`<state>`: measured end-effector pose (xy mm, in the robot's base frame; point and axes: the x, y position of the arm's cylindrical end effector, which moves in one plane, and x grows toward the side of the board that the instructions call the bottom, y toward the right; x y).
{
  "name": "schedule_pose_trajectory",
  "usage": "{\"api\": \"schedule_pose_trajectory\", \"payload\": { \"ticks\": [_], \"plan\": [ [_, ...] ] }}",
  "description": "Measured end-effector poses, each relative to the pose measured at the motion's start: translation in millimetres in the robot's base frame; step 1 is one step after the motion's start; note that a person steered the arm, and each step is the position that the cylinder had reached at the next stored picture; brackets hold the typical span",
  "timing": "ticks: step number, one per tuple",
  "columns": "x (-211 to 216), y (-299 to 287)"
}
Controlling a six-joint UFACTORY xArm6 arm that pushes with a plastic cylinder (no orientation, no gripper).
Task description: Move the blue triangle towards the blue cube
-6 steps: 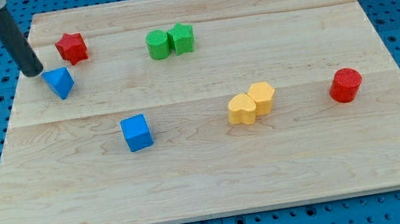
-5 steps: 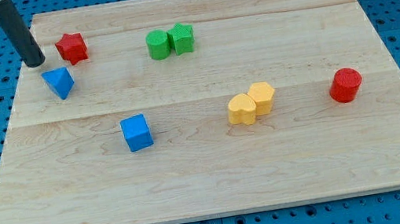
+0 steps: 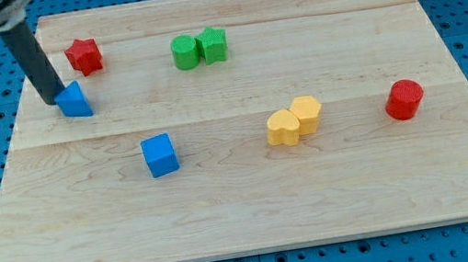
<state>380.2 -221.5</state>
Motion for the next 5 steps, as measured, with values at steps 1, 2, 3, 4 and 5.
{"api": "schedule_pose_trajectory", "payload": {
  "ticks": [1,2,3,4,5],
  "plan": [
    [7.5,14.4],
    [30.0,39.0],
    [43.3,54.4],
    [61.2,66.4],
    [58.9,65.4]
  ]
}}
